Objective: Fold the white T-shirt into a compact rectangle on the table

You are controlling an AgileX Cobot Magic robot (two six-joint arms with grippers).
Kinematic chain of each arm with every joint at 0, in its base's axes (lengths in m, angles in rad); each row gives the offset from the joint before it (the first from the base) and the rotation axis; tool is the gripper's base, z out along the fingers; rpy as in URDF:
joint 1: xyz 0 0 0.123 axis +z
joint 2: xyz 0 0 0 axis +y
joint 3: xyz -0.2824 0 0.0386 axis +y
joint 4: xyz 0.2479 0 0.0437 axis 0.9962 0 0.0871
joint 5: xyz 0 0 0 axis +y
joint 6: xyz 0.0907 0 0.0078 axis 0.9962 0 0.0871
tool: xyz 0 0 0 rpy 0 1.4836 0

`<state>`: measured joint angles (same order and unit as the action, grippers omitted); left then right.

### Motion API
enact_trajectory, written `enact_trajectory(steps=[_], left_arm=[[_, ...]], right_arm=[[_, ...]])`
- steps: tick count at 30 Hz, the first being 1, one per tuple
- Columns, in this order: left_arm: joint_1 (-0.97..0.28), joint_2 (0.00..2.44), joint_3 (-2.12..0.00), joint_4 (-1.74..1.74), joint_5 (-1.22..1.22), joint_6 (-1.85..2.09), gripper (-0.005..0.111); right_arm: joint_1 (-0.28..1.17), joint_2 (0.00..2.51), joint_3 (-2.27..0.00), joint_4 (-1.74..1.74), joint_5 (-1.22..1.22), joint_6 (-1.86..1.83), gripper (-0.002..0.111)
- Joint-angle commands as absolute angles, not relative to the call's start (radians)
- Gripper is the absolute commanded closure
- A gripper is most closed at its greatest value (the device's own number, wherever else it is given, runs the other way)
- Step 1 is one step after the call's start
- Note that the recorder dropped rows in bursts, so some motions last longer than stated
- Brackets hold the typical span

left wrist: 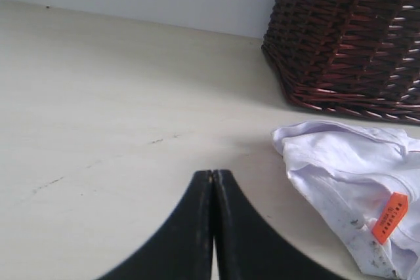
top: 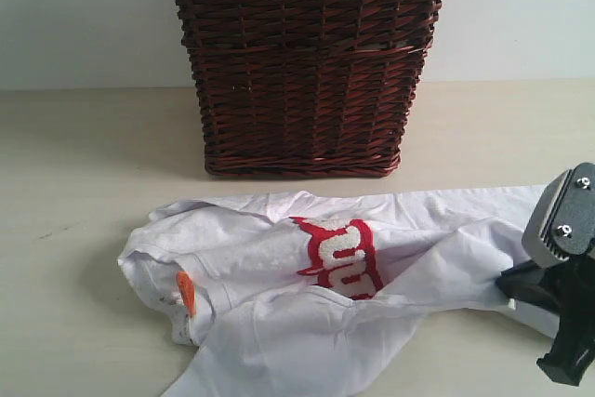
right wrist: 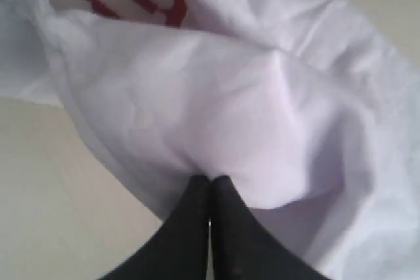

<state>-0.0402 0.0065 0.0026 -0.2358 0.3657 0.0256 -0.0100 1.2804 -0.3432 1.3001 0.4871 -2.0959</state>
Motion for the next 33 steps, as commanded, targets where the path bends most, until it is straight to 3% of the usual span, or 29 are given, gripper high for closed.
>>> enact_trajectory(steps=[1,6,13,21,23,29,33], left_arm=[[-0.045,0.0,0.0,-0.243,0.363,0.025,0.107],[-0.045,0.0,0.0,-0.243,0.363,0.025,0.107],[-0.045,0.0,0.0,-0.243,0.363,0.025,0.107],[-0.045,0.0,0.0,-0.243,0.363,0.025,0.107],[-0.045,0.0,0.0,-0.243,0.363,0.025,0.107],[-0.045,0.0,0.0,-0.243,0.363,0.025,0.107],[-0.045,0.0,0.0,-0.243,0.363,0.025,0.107]], right_arm=[[-0.012,1.123,-0.336,1.281,0.592,-2.108,0.108],[-0.012,1.054,-0.352,1.31,0.647,-2.107,0.108],[-0.012,1.07,-0.365,1.681,0.326,-2.107,0.108],[-0.012,1.165,-0.383,1.698,0.27,-2.107,0.108],[-0.012,1.197,-0.383,1.654,0.27,-2.107,0.101],[-0.012,1.284,-0.389,1.604,0.265,-2.107,0.058],[-0.012,1.274,-0.407,1.604,0.28,-2.107,0.054]])
